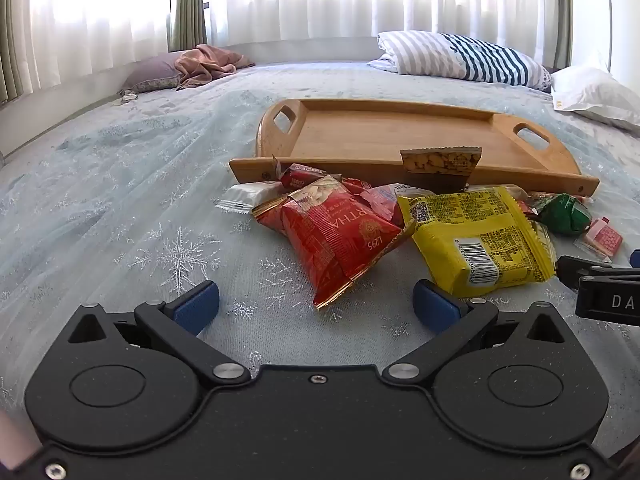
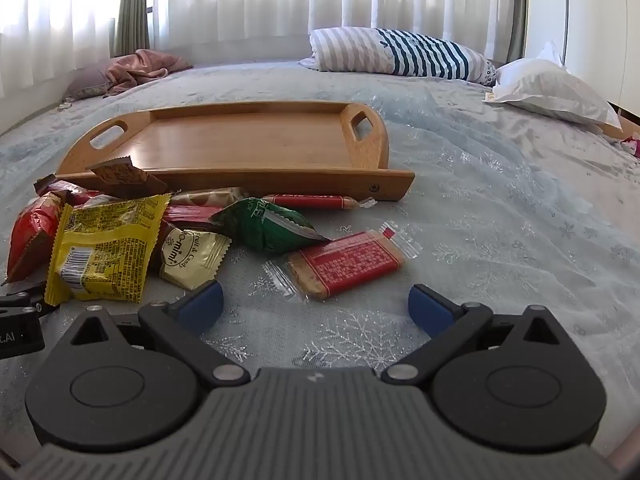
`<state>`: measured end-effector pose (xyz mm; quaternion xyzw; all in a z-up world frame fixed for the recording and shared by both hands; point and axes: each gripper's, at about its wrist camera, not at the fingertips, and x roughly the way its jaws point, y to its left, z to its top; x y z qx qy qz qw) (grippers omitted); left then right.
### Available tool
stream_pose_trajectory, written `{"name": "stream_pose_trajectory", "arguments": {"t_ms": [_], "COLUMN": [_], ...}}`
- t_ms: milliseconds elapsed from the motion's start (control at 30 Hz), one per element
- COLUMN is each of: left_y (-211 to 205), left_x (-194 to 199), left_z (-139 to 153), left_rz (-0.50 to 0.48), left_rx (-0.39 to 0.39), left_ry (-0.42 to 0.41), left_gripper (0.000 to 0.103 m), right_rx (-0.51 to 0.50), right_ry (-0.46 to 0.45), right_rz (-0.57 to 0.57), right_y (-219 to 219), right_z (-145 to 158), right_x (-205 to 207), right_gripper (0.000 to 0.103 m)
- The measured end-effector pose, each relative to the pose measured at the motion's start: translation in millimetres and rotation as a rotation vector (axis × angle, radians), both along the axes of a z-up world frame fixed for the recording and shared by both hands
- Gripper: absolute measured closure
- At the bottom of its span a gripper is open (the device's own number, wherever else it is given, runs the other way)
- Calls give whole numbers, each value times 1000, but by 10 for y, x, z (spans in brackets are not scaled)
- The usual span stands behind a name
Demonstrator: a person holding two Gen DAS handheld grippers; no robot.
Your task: Organize snacks
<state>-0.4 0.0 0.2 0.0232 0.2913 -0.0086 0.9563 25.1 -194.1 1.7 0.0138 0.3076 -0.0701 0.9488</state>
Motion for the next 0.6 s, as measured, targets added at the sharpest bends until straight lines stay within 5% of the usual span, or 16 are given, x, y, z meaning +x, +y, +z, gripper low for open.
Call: {"name": "stream_pose_trajectory", "arguments": {"t_ms": [600], "left_y": [9], "left_x": [26], "left_z": [-22], "left_rz": [-10], "left_rx": [-2], "left_ry": [8], "left_gripper": [0], "right_rx": [-8], "right_ry": [-23], "right_rz": [-7], "right_y": [-5], "right_z": [-21], "right_x": [0], "right_gripper": [0]}}
